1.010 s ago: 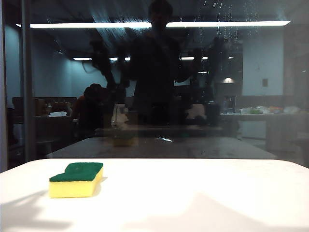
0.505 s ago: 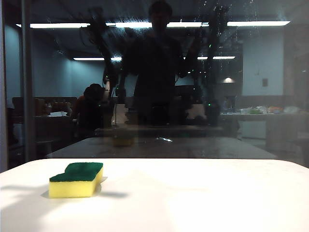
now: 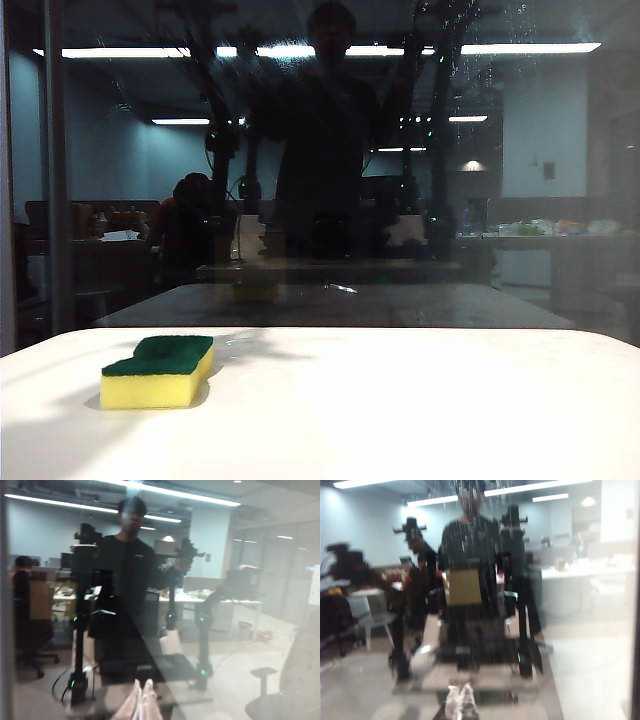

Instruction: Reach upward to find where there is water on the glass, pick up the sponge from the table, dry the water, and finally place the sponge back on the table.

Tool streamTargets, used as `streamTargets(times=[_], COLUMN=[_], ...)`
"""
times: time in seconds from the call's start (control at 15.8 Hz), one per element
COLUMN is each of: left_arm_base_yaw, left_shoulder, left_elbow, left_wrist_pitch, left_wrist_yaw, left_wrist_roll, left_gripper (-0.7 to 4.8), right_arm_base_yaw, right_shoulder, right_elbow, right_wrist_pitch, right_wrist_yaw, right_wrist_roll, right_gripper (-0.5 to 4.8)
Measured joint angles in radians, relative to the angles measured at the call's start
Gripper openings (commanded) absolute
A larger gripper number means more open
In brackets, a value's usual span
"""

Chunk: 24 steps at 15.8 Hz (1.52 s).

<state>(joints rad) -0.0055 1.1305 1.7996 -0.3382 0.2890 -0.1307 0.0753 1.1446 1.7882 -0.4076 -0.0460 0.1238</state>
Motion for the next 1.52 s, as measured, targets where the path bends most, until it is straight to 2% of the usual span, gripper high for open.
streamTargets(times=[0.32,1.14,1.39,1.52], left_arm_base_yaw=[0.0,0.0,0.0,0.0], left_shoulder=[0.067,0.068,0.067,0.065], left_elbow=[0.048,0.05,0.05,0.05], left_wrist_pitch=[-0.019,-0.018,-0.018,-0.018], left_wrist_yaw=[0.024,0.049,0.05,0.051], left_wrist_roll=[0.0,0.0,0.0,0.0], left_gripper=[-0.05,-0.05,-0.05,-0.05], right_arm_base_yaw=[0.0,0.0,0.0,0.0], right_shoulder=[0.153,0.152,0.131,0.127], right_elbow=[0.207,0.213,0.213,0.213], right_wrist_pitch=[-0.04,-0.123,-0.254,-0.364], right_wrist_yaw=[-0.038,-0.063,-0.077,-0.147], right_wrist_roll=[0.0,0.0,0.0,0.0], right_gripper=[-0.09,-0.09,-0.08,-0.08])
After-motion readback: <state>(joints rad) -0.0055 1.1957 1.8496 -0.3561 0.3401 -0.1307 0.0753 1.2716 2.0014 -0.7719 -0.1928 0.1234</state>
